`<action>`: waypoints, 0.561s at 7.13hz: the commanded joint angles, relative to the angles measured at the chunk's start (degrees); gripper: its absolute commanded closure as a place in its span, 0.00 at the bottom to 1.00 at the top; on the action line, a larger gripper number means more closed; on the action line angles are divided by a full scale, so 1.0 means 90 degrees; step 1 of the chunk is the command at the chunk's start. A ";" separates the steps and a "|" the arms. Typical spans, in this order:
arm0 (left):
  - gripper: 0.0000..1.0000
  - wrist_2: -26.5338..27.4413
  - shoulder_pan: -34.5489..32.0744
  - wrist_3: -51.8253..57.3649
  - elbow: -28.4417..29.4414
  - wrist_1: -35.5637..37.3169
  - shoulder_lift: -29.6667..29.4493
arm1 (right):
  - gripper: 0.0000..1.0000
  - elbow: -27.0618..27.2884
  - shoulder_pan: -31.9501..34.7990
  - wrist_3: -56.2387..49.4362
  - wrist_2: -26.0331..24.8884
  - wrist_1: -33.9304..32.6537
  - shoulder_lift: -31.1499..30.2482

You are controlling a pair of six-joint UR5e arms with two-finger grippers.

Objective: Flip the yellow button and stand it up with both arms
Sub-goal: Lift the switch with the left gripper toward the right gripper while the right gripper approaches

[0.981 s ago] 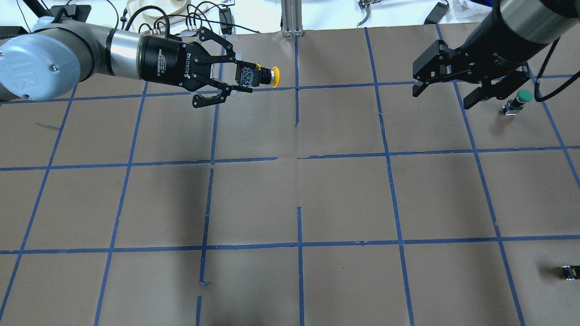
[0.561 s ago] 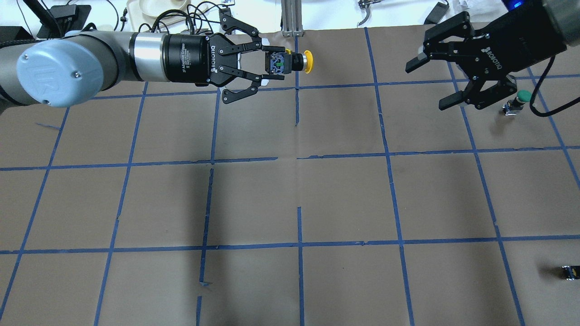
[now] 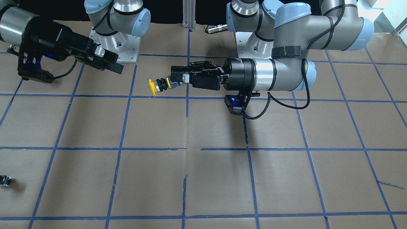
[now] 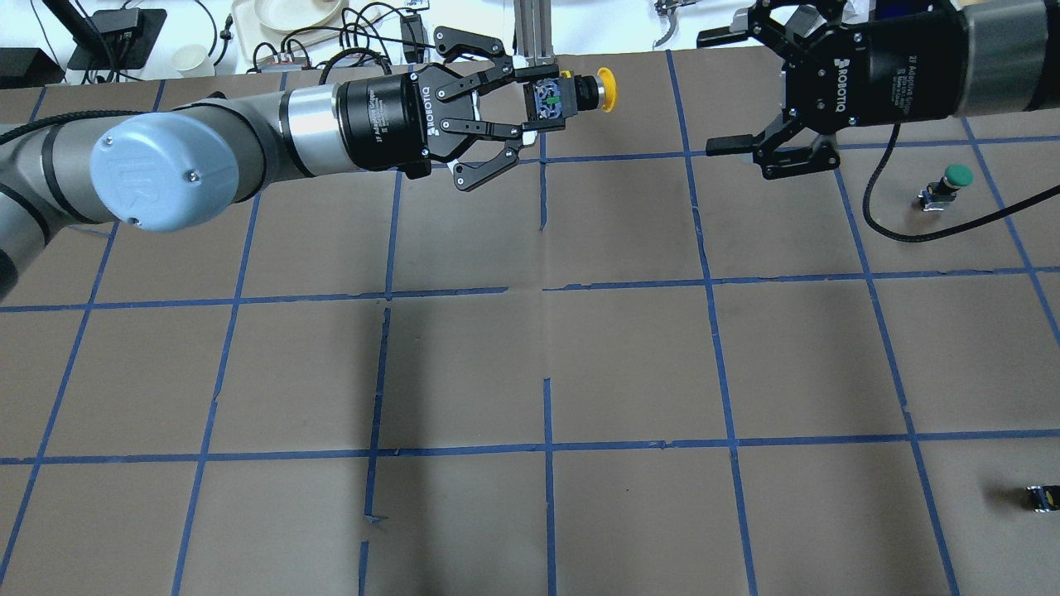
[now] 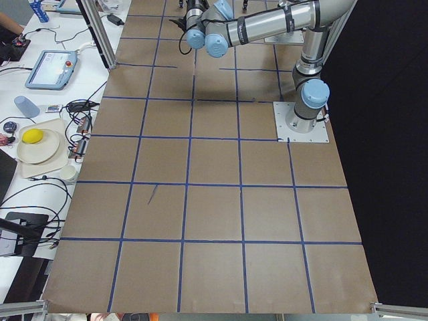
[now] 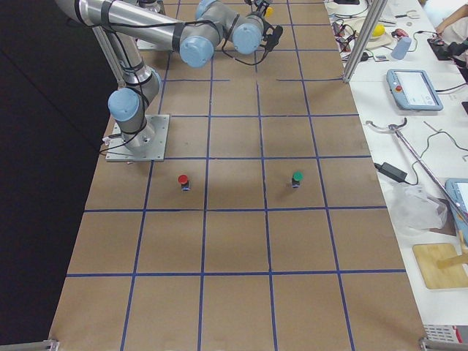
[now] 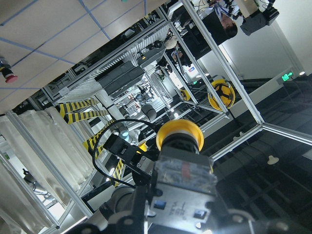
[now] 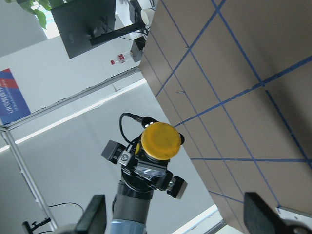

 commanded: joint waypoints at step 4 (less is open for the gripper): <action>0.99 -0.0286 -0.0331 -0.0033 0.0007 0.0033 0.0021 | 0.03 -0.0018 0.0671 0.0240 0.0439 -0.0305 0.0706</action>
